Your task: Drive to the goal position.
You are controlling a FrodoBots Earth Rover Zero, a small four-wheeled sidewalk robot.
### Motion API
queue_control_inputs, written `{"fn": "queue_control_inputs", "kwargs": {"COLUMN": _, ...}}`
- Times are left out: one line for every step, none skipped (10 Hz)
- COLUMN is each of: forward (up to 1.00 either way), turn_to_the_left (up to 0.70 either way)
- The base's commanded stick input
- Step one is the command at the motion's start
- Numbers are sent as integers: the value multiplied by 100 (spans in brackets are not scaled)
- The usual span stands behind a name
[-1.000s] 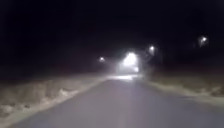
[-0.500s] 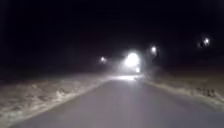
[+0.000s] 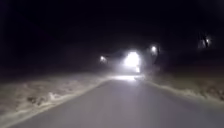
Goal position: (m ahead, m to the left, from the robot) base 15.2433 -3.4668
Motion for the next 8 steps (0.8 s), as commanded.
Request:
{"fn": "queue_control_inputs", "kwargs": {"forward": 100, "turn_to_the_left": -4}}
{"fn": "queue_control_inputs", "kwargs": {"forward": 100, "turn_to_the_left": -5}}
{"fn": "queue_control_inputs", "kwargs": {"forward": 100, "turn_to_the_left": -6}}
{"fn": "queue_control_inputs", "kwargs": {"forward": 100, "turn_to_the_left": -6}}
{"fn": "queue_control_inputs", "kwargs": {"forward": 100, "turn_to_the_left": -6}}
{"fn": "queue_control_inputs", "kwargs": {"forward": 100, "turn_to_the_left": -6}}
{"fn": "queue_control_inputs", "kwargs": {"forward": 100, "turn_to_the_left": -6}}
{"fn": "queue_control_inputs", "kwargs": {"forward": 100, "turn_to_the_left": -4}}
